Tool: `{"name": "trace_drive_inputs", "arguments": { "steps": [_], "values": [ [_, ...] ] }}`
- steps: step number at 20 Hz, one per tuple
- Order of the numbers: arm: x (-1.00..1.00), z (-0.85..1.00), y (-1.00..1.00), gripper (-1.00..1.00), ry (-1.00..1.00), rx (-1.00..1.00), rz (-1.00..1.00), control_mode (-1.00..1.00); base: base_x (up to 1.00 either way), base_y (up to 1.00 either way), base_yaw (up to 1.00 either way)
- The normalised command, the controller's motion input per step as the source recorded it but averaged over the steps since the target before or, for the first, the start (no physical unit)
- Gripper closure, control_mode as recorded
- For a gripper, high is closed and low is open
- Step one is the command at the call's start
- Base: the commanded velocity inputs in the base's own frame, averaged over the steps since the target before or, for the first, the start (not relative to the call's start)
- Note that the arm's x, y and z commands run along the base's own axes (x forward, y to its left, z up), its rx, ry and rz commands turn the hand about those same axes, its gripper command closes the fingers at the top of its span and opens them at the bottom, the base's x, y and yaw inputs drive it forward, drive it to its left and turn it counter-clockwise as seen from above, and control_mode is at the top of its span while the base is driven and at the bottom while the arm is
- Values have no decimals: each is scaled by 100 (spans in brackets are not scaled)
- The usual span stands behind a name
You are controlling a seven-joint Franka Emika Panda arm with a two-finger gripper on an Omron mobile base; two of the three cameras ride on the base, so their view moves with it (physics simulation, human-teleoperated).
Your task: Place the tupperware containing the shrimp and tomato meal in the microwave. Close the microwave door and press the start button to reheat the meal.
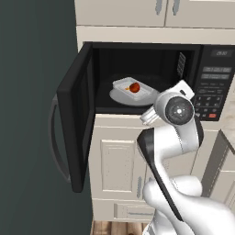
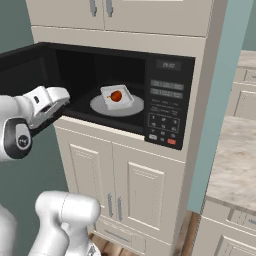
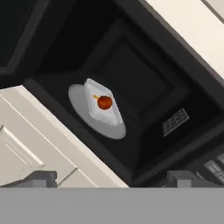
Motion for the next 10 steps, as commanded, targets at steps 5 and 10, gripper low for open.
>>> {"name": "trace_drive_inputs", "arguments": {
  "steps": [5, 10],
  "values": [
    [-60, 22, 72, -100, 7, -38, 11, -100, 0, 0, 0],
    [-71, -4, 65, -100, 0, -32, 11, -100, 0, 0, 0]
  ]
}}
